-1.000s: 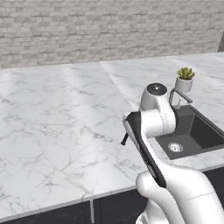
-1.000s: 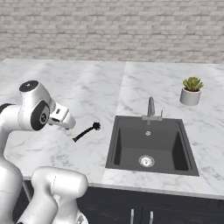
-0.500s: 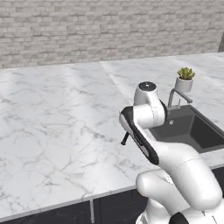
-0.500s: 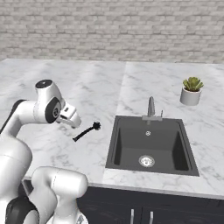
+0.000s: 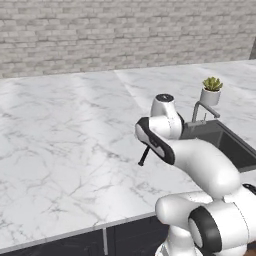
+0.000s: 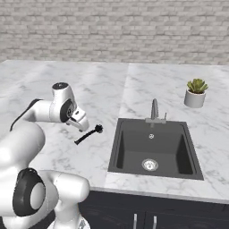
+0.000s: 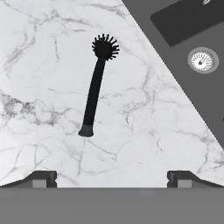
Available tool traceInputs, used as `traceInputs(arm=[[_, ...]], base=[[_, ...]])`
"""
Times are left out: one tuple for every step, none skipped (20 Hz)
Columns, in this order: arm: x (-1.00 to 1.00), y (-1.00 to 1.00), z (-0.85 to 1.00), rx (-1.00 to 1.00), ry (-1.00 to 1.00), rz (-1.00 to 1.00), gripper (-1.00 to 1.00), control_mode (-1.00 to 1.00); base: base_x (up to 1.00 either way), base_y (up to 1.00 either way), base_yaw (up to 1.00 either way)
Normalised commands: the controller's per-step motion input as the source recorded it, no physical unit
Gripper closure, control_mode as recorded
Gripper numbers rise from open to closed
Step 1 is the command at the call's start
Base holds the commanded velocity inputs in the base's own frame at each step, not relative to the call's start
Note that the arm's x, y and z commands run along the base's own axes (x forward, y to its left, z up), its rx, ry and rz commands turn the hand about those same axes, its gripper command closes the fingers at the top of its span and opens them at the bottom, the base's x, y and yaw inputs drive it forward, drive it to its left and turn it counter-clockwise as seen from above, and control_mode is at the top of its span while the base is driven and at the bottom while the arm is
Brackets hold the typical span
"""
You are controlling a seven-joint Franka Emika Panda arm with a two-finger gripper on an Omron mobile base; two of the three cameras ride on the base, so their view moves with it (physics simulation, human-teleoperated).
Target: Grab the spray bottle from the cabinet, then place it next to the cutting board for sanitizing. Then grab the dish brush from the countertop next to the sink and place it next to the cutting board.
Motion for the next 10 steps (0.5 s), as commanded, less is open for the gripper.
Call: traceInputs(arm=[[0.34, -0.04, -0.24, 0.00, 0.00, -0.10, -1.00, -1.00], [0.34, 0.00, -0.20, 0.00, 0.00, -0.10, -1.00, -1.00], [0.37, 0.00, -0.15, 0.00, 0.04, -0.10, -1.00, -1.00], [0.39, 0.00, -0.14, 0.00, 0.05, -0.09, -1.00, -1.00], [0.40, 0.00, -0.21, 0.00, 0.08, -0.08, -1.00, -1.00], [0.43, 0.00, -0.23, 0.00, 0.07, -0.07, -1.00, -1.00], [0.41, 0.00, -0.26, 0.00, 0.06, -0.05, -1.00, -1.00], [0.42, 0.00, -0.26, 0.00, 0.05, -0.04, -1.00, -1.00], [0.40, 0.00, -0.26, 0.00, 0.08, -0.03, -1.00, -1.00], [0.31, 0.00, -0.26, 0.00, 0.09, -0.01, -1.00, -1.00]], base=[[0.00, 0.00, 0.00], [0.00, 0.00, 0.00], [0.00, 0.00, 0.00], [0.00, 0.00, 0.00], [0.00, 0.00, 0.00], [0.00, 0.00, 0.00], [0.00, 0.00, 0.00], [0.00, 0.00, 0.00], [0.00, 0.00, 0.00], [0.00, 0.00, 0.00]])
